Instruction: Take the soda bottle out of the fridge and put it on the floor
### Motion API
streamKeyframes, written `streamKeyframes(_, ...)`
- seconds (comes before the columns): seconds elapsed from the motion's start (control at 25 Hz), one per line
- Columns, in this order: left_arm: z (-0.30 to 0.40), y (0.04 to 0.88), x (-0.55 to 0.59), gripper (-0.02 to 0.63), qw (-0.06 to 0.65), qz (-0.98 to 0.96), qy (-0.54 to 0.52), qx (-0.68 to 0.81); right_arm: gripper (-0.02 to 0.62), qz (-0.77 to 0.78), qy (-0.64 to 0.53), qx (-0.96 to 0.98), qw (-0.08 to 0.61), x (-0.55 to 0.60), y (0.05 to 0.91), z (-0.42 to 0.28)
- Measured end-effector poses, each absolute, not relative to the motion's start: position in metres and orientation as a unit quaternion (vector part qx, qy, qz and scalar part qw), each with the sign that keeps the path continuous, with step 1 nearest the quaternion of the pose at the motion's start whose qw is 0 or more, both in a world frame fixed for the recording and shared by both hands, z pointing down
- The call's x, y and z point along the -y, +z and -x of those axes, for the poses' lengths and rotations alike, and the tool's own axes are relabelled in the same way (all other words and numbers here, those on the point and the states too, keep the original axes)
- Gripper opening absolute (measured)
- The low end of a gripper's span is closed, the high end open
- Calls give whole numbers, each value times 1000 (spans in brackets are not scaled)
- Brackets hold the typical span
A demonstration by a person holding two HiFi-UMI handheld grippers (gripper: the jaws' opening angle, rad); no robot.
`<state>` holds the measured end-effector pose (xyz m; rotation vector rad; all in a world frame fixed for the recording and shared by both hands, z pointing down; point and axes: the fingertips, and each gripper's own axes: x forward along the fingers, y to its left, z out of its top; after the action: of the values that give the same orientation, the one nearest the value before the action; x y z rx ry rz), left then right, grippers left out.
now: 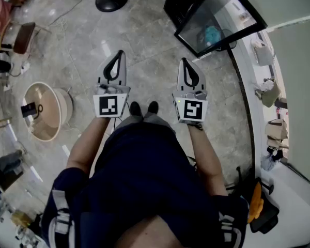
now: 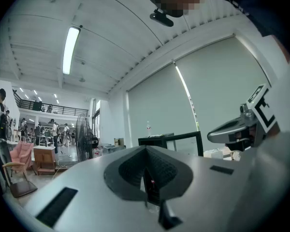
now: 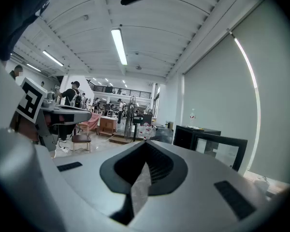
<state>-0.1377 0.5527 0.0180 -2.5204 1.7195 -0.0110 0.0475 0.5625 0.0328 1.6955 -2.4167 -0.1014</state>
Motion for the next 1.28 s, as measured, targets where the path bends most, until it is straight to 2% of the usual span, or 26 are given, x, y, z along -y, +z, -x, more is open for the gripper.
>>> streamKeyframes(1.28, 139, 24, -545, 23, 53, 822, -12, -567, 20, -573, -31, 813, 101, -555, 43, -54)
